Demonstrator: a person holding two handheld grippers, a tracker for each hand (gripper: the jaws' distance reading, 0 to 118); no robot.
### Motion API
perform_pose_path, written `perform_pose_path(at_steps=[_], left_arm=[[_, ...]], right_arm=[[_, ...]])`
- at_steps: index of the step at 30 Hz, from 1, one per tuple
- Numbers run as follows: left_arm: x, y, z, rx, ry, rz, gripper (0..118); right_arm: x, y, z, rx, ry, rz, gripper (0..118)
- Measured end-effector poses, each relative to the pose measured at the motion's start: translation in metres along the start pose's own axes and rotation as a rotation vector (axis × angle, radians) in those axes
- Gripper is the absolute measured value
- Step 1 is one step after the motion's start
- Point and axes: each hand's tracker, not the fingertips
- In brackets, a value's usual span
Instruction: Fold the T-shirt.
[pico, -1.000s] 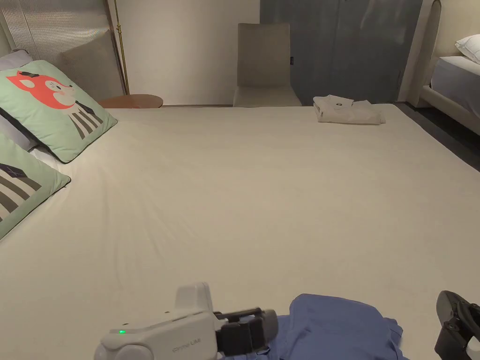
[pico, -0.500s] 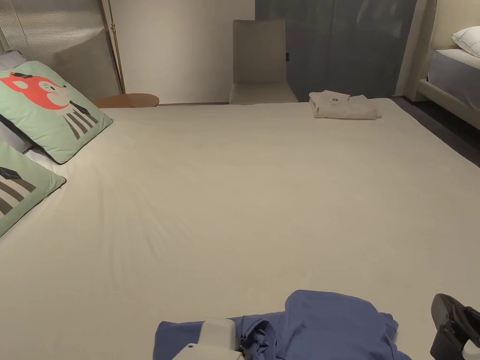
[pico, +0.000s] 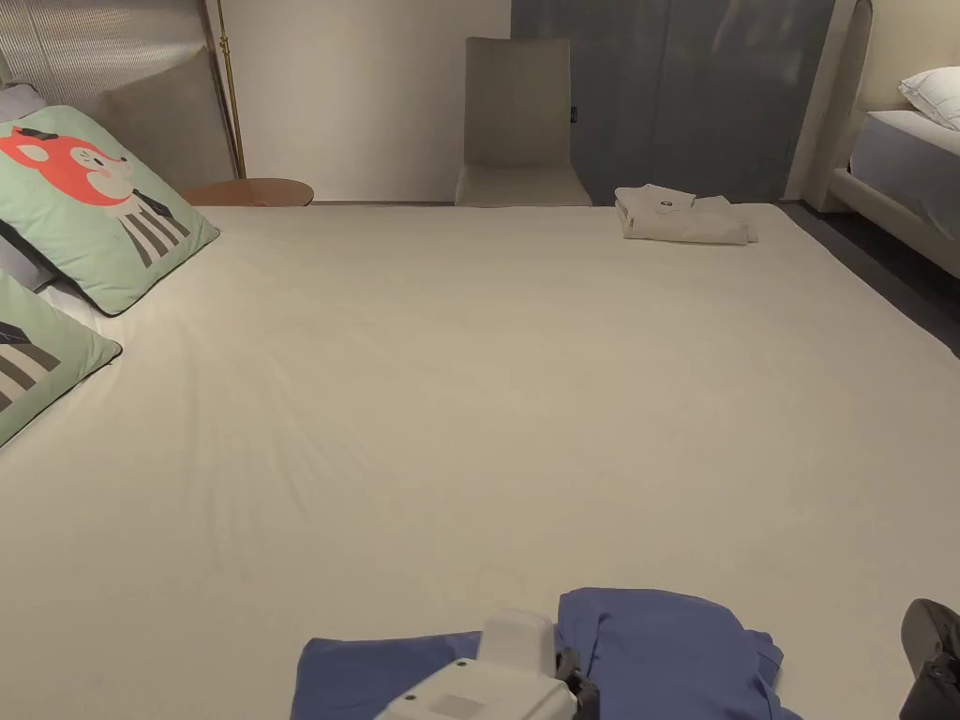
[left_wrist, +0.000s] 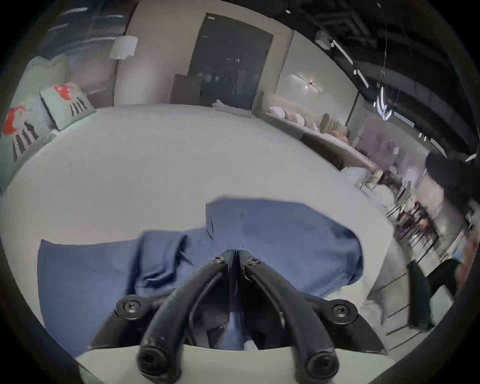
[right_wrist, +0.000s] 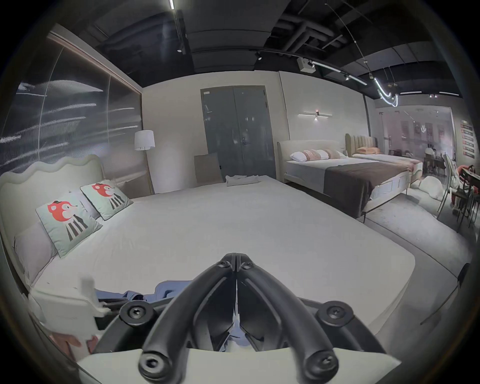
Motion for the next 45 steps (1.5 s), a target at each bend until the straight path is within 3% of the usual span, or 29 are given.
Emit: perform_pose_path(at_steps=[10, 11, 12, 13, 14, 15, 16, 20, 21, 25, 26, 28, 30, 31, 33, 36, 43, 45], left_arm=[[-0.188, 0.023, 0.105, 0.049, -0.258, 0.443, 3], [-0.205, 0.02, 0.11, 0.036, -0.29, 0.484, 17], [-0.223, 0.016, 0.113, 0.02, -0.318, 0.537, 57], [-0.235, 0.012, 0.113, -0.006, -0.328, 0.588, 90], [-0.244, 0.008, 0.112, -0.014, -0.345, 0.621, 113], [-0.255, 0.0, 0.115, 0.002, -0.352, 0.658, 107], [-0.266, -0.006, 0.113, -0.013, -0.402, 0.708, 109], [-0.252, -0.019, 0.096, -0.065, -0.382, 0.817, 109], [-0.283, -0.031, 0.082, -0.106, -0.378, 0.849, 108], [-0.278, -0.037, 0.062, -0.072, -0.491, 0.923, 96], [-0.276, -0.039, 0.055, -0.094, -0.492, 0.941, 90], [-0.273, -0.04, 0.047, -0.092, -0.45, 0.866, 58], [-0.269, -0.041, 0.041, -0.123, -0.39, 0.899, 25], [-0.269, -0.043, 0.04, -0.143, -0.345, 0.91, 21], [-0.27, -0.038, 0.047, -0.142, -0.354, 0.863, 14], [-0.261, -0.028, 0.061, -0.162, -0.243, 0.779, 13], [-0.269, -0.017, 0.128, -0.09, -0.209, 0.781, 8], [-0.274, -0.015, 0.153, -0.045, -0.118, 0.758, 8]], right_arm=[[-0.02, -0.002, -0.011, -0.01, 0.048, 0.0, 1], [-0.022, -0.002, -0.012, -0.011, 0.051, 0.002, 1], [-0.025, -0.002, -0.012, -0.012, 0.055, 0.004, 1], [-0.027, -0.002, -0.013, -0.015, 0.06, 0.007, 1], [-0.028, -0.002, -0.013, -0.015, 0.063, 0.008, 1], [-0.03, -0.001, -0.013, -0.015, 0.065, 0.012, 1], [-0.031, -0.001, -0.013, -0.016, 0.067, 0.015, 1], [-0.033, 0.001, -0.013, -0.02, 0.07, 0.018, 1], [-0.034, 0.001, -0.013, -0.021, 0.068, 0.019, 1], [-0.036, 0.002, -0.013, -0.027, 0.069, 0.02, 1], [-0.037, 0.002, -0.014, -0.028, 0.067, 0.022, 1], [-0.039, 0.002, -0.014, -0.03, 0.071, 0.02, 1], [-0.041, 0.003, -0.013, -0.028, 0.075, 0.018, 1], [-0.042, 0.003, -0.013, -0.027, 0.078, 0.019, 1], [-0.043, 0.004, -0.013, -0.026, 0.08, 0.026, 1], [-0.042, 0.006, -0.013, -0.022, 0.079, 0.024, 1], [-0.039, 0.008, -0.012, -0.011, 0.073, 0.008, 1], [-0.039, 0.007, -0.012, -0.008, 0.073, 0.003, 1]])
